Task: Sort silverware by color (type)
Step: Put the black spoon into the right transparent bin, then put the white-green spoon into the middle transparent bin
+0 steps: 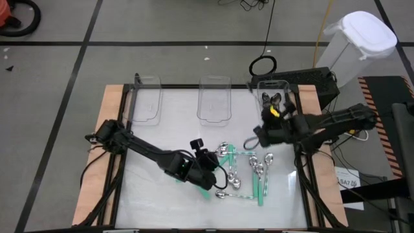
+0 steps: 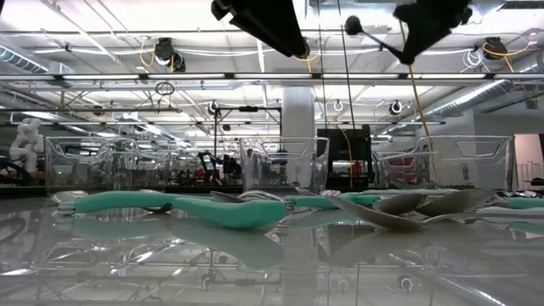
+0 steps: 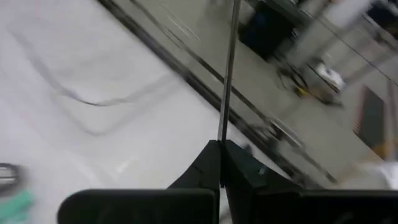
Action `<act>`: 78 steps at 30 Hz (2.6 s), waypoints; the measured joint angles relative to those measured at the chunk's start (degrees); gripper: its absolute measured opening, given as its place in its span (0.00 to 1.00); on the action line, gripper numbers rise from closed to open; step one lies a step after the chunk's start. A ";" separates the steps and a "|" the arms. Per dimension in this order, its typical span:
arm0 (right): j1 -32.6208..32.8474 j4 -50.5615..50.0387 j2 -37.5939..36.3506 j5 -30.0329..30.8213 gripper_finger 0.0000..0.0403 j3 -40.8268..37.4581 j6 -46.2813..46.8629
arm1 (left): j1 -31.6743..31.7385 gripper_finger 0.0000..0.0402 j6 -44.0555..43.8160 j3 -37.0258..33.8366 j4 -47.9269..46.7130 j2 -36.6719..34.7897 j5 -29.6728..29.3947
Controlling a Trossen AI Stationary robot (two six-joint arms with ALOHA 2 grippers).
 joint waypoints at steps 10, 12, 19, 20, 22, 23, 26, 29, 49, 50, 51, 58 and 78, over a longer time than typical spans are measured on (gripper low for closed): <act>-14.68 -5.03 0.00 -6.53 0.01 -1.83 -0.03 | -0.44 0.29 -0.20 0.00 0.24 0.00 0.61; -17.12 -5.14 0.00 -6.48 0.01 -3.31 -0.06 | -0.44 0.29 -0.22 0.00 0.30 0.00 0.61; -27.47 -4.39 0.57 -12.31 0.01 -8.48 -5.02 | -0.42 0.29 -0.35 0.00 0.43 0.00 0.66; -28.56 -3.93 0.78 -12.70 0.01 -8.95 -6.06 | -0.42 0.29 -0.35 0.00 0.45 0.00 0.66; -30.55 -3.29 1.32 -13.33 0.01 -9.79 -7.71 | -0.42 0.29 -0.33 0.00 0.52 0.00 0.66; -31.40 -3.34 1.78 -13.81 0.01 -10.05 -8.42 | -0.42 0.29 -0.33 0.00 0.61 0.00 0.66; -33.81 -3.00 3.48 -15.13 0.01 -10.38 -10.68 | -0.42 0.29 -0.03 0.00 0.81 0.00 0.70; -35.78 -3.02 6.01 -17.03 0.01 -10.44 -12.53 | -0.42 0.29 0.50 0.04 1.50 0.00 0.70; -40.77 -5.62 17.77 -22.87 0.01 -10.31 -18.37 | -0.60 0.29 0.57 0.04 1.66 0.00 0.83; -40.86 -5.63 17.61 -22.87 0.01 -10.31 -18.39 | -0.60 0.29 0.57 0.04 1.66 0.00 0.83; -40.97 -5.57 17.40 -22.83 0.02 -10.32 -18.37 | -0.60 0.29 0.57 0.04 1.66 0.00 0.83; -40.97 -5.28 17.18 -22.50 0.03 -10.35 -18.35 | -0.60 0.29 0.57 0.04 1.66 0.00 0.83; -41.16 -4.57 17.37 -17.20 0.27 -10.64 -18.03 | -0.60 0.29 0.33 0.04 1.76 0.00 0.81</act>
